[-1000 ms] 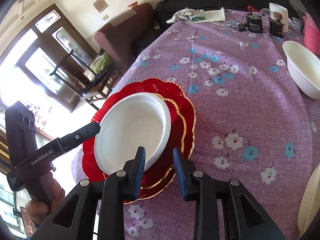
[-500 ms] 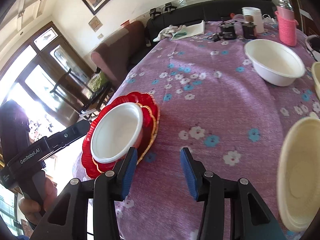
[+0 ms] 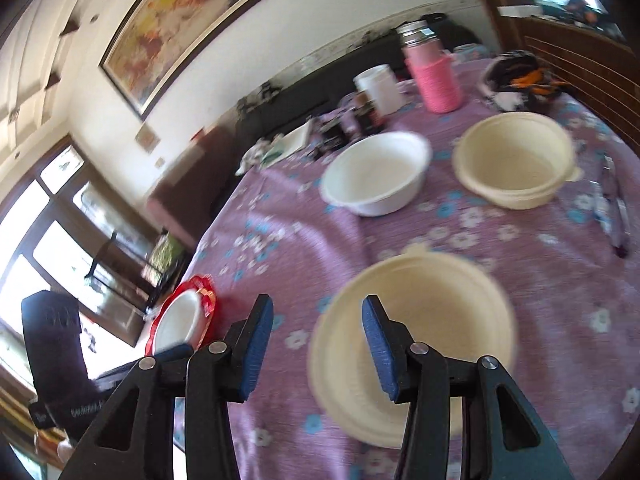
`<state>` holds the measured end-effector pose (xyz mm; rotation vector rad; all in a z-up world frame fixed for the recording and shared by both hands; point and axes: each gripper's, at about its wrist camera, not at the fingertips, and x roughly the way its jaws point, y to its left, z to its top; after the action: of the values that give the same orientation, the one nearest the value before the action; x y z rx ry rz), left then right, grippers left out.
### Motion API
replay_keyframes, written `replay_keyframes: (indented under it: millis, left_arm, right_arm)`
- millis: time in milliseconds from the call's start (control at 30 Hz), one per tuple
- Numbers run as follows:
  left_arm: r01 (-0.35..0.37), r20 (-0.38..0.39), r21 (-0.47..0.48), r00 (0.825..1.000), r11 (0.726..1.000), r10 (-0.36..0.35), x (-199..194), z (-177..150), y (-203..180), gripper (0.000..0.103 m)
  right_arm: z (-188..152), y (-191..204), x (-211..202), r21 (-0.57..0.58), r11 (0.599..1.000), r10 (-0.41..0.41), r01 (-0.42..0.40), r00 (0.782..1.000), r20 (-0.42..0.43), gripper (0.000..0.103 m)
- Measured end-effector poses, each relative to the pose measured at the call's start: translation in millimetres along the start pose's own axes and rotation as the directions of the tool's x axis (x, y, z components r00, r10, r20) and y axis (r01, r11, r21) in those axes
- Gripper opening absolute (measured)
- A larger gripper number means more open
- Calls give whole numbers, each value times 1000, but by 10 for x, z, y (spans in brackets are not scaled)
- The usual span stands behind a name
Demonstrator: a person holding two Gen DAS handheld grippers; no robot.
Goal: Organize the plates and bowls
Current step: 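Withdraw the left gripper from the stack toward the beige bowls, then grasp the rim of the large beige handled bowl with the left gripper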
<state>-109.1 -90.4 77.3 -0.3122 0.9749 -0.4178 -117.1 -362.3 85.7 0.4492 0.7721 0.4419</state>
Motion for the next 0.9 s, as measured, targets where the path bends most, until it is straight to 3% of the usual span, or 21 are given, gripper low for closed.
replay_keyframes:
  millis: [200, 400, 467, 600, 767, 900]
  left_arm:
    - [60, -123, 25, 991, 998, -57, 451, -196, -465, 50]
    - [59, -196, 65, 980, 996, -45, 793, -300, -731, 49]
    - [48, -198, 78, 980, 996, -32, 855, -293, -755, 39]
    - [-5, -160, 72, 987, 997, 17, 891, -120, -636, 30]
    - [-98, -67, 47, 993, 994, 101, 749, 136, -379, 30]
    - [-178, 25, -8, 984, 984, 179, 581, 258, -135, 30]
  right_arm:
    - [27, -579, -338, 121, 992, -38, 30, 997, 66, 51]
    - [-25, -875, -475, 161, 986, -50, 36, 996, 80, 51]
    - [-53, -937, -463, 174, 984, -50, 37, 996, 72, 51]
    - [-87, -1020, -450, 189, 981, -53, 41, 997, 59, 51]
    - [-98, -1048, -401, 192, 980, -57, 48, 997, 42, 51]
    - [-78, -1024, -306, 191, 981, -46, 42, 999, 17, 51]
